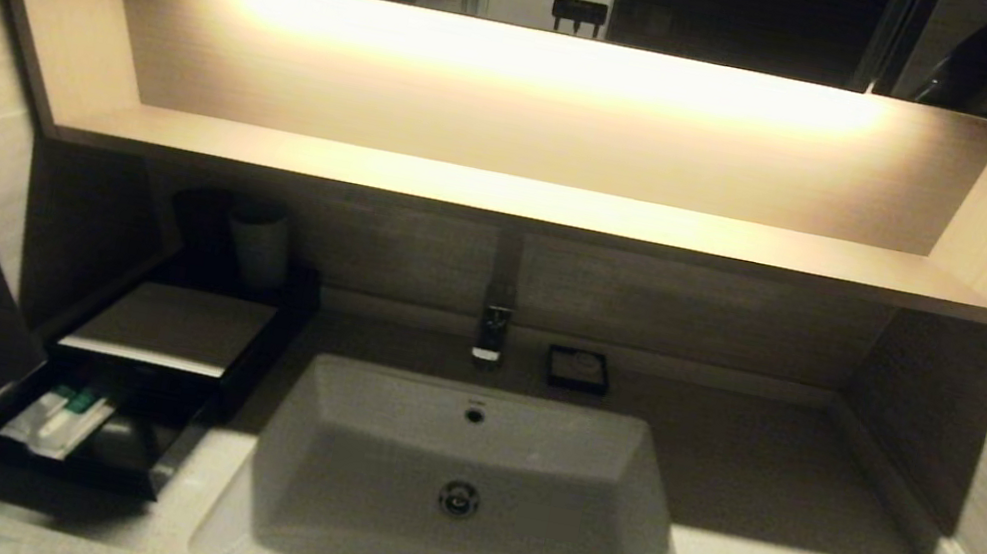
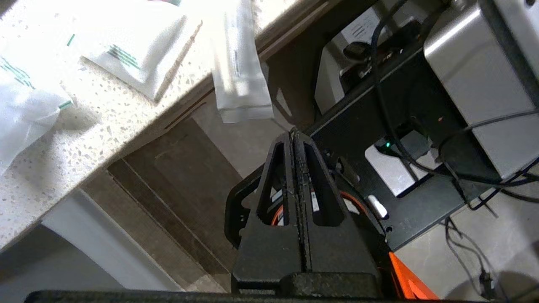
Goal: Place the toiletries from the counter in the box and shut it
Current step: Pick up the bathroom toiletry
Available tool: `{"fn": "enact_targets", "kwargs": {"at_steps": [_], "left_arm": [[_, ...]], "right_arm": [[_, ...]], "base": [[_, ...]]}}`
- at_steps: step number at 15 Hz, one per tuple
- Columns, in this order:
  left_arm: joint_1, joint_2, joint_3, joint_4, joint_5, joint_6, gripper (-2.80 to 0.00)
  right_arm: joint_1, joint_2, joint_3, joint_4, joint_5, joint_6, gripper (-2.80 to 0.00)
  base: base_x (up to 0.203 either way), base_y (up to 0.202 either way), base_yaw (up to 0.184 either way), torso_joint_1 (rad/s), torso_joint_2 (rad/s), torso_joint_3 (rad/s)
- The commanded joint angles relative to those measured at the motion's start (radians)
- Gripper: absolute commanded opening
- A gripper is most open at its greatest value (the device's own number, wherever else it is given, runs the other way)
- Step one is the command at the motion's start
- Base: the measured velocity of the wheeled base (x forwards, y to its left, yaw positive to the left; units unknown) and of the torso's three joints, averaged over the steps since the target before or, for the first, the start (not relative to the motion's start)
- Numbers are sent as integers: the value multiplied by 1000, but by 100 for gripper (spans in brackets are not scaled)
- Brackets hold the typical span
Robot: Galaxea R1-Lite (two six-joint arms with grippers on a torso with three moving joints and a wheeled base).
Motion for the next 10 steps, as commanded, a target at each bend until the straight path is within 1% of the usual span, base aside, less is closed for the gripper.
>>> {"fn": "enact_targets", "kwargs": {"at_steps": [1, 4, 10], "left_arm": [[1, -20, 17, 5, 13, 12, -280], [-3, -49, 72, 6, 21, 21, -280], [-36, -16, 73, 3, 22, 38, -280]], "right_arm": [[0, 0, 0, 0, 0, 0, -280], [0, 0, 0, 0, 0, 0, -280], [0, -2, 0, 0, 0, 0, -280]], "base": [[0, 0, 0, 0, 0, 0], [0, 0, 0, 0, 0, 0], [0, 0, 0, 0, 0, 0]]}}
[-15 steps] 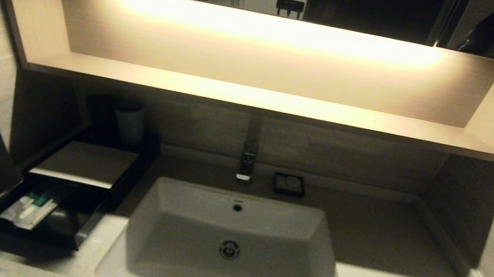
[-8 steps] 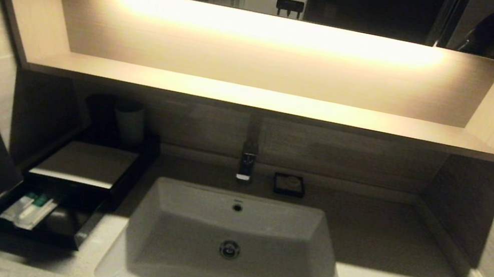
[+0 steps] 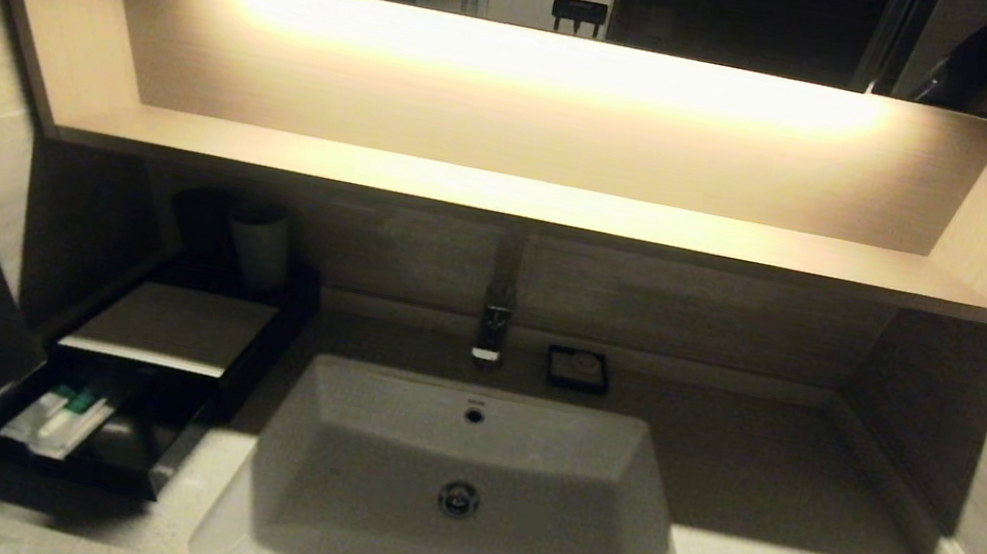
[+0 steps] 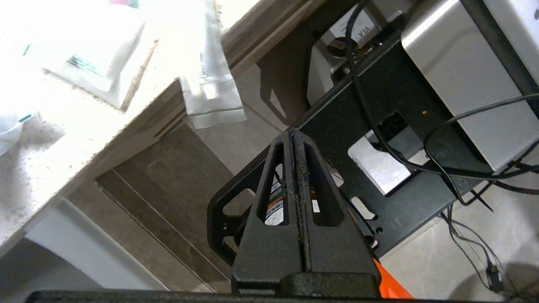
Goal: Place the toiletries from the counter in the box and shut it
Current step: Pick up the bathroom toiletry
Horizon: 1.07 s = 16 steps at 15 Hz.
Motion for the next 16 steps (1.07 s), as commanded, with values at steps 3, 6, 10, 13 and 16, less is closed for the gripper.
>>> {"fn": "enact_targets", "kwargs": {"at_steps": [3, 6, 10, 13, 16], "left_arm": [[-6, 33, 6, -2, 3, 9, 0], [5, 45, -2, -6, 0, 4, 0], [30, 136, -86, -7, -9, -2, 0], [29, 260, -208, 2, -11, -1, 0], [-6, 368, -316, 2, -17, -4, 0]], "right_arm": [[0, 0, 0, 0, 0, 0, -280], [0, 0, 0, 0, 0, 0, -280], [0, 0, 0, 0, 0, 0, -280], [0, 0, 0, 0, 0, 0, -280], [2, 0, 0, 0, 0, 0, -280]], "base": [[0, 0, 0, 0, 0, 0], [0, 0, 0, 0, 0, 0], [0, 0, 0, 0, 0, 0], [0, 0, 0, 0, 0, 0], [0, 0, 0, 0, 0, 0]]}}
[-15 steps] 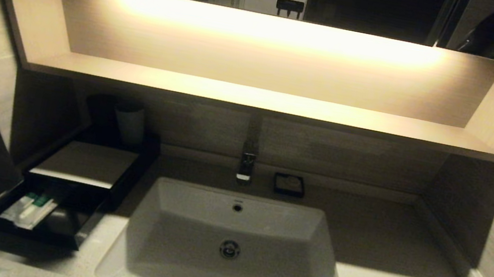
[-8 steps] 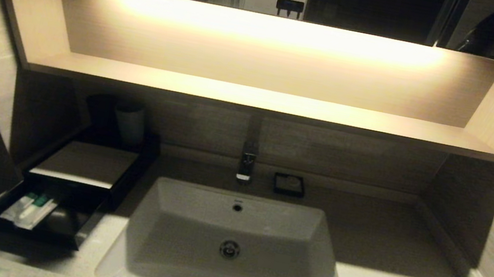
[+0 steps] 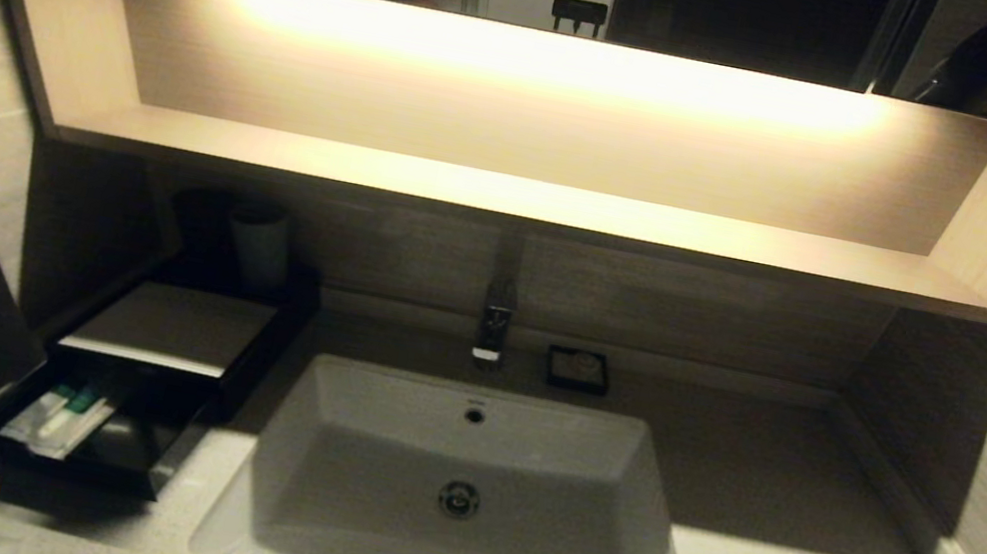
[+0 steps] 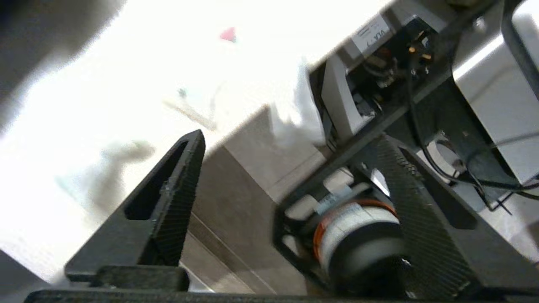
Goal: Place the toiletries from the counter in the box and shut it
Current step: Pick up the bathroom toiletry
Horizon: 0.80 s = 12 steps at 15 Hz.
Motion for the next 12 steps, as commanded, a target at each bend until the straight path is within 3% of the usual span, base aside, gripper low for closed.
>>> {"fn": "enact_targets", "kwargs": {"at_steps": [1, 4, 12], "left_arm": [[-39, 117, -77, 1, -8, 2, 0], [-138, 167, -137, -6, -10, -41, 0], [-402, 327, -278, -8, -2, -368, 0]], "right_arm": [[0, 0, 0, 0, 0, 0, -280], [0, 0, 0, 0, 0, 0, -280], [0, 0, 0, 0, 0, 0, -280]], "base": [[0, 0, 0, 0, 0, 0], [0, 0, 0, 0, 0, 0], [0, 0, 0, 0, 0, 0]]}}
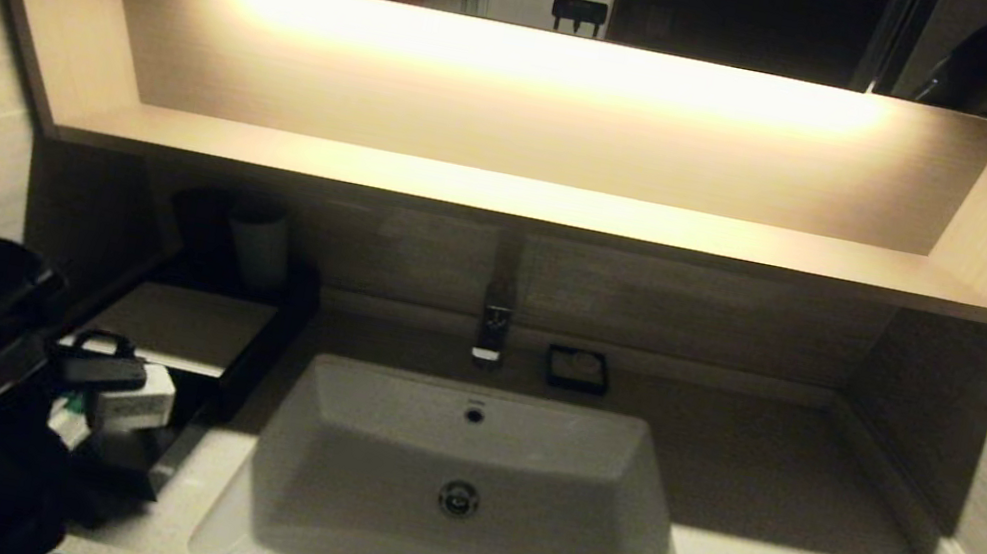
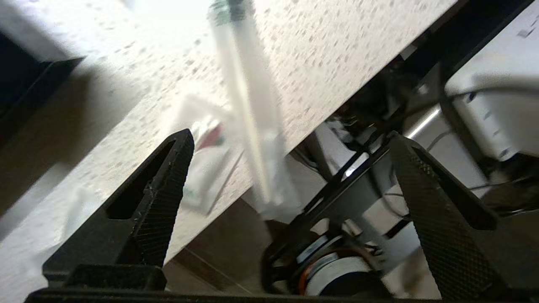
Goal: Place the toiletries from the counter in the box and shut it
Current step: Pick up the bathroom toiletry
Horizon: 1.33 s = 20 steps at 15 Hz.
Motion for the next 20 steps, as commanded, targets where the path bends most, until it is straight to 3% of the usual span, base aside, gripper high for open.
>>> {"fn": "enact_targets", "kwargs": {"at_steps": [1, 8, 11, 14, 20], "left_arm": [[-58, 64, -30, 3, 16, -44, 0], [-149, 186, -96, 3, 77, -56, 0], [-184, 221, -132, 20, 116, -130, 0], [-204, 268, -179, 82, 198, -127, 0], [-210, 294, -187, 105, 221, -86, 0]], "right_arm": [[0, 0, 0, 0, 0, 0, -280], [0, 0, 0, 0, 0, 0, -280], [0, 0, 0, 0, 0, 0, -280], [0, 0, 0, 0, 0, 0, -280], [0, 0, 0, 0, 0, 0, -280]], "base": [[0, 0, 0, 0, 0, 0], [0, 0, 0, 0, 0, 0], [0, 0, 0, 0, 0, 0], [0, 0, 0, 0, 0, 0], [0, 0, 0, 0, 0, 0]]}}
